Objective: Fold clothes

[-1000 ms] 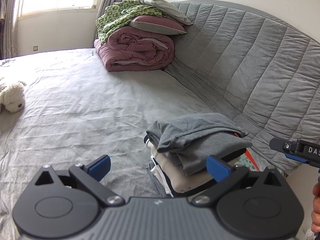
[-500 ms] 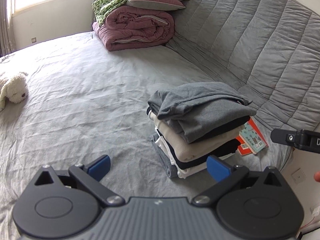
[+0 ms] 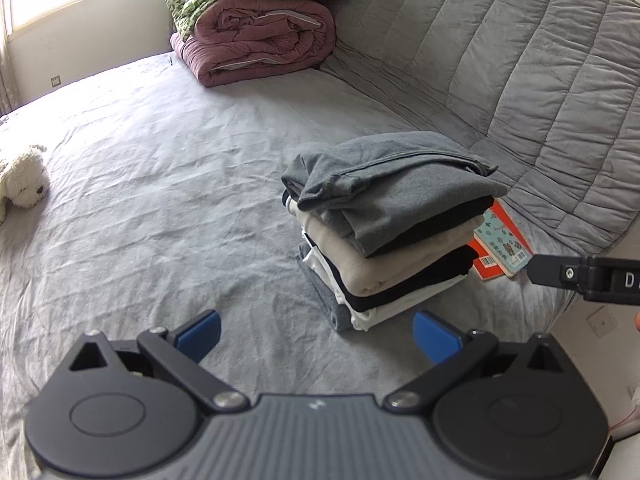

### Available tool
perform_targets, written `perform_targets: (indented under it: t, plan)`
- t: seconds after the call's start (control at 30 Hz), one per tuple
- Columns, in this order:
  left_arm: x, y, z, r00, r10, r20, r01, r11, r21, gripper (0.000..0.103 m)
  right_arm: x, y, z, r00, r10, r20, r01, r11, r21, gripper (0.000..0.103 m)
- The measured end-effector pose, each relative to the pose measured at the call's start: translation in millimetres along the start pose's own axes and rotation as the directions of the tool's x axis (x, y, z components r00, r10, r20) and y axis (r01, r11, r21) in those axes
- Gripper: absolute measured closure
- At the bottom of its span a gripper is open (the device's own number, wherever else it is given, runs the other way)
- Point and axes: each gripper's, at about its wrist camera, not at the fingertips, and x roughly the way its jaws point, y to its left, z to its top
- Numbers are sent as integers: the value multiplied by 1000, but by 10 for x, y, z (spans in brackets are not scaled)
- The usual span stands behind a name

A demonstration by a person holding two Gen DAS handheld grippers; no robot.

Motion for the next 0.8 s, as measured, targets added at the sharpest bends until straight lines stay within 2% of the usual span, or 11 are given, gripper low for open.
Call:
perform_targets:
  t: [0.2,0.8]
  plan:
    - [-25,-65,4,1000,-3,-2,3,1000,18,1,-11,-45,16,1000,1,-13,-1,1000,21,0]
    - [-58,-138,-11,1000,-3,-27,4,999,49,1,-41,40,8,1000,-5,-20,4,1000,-24,0]
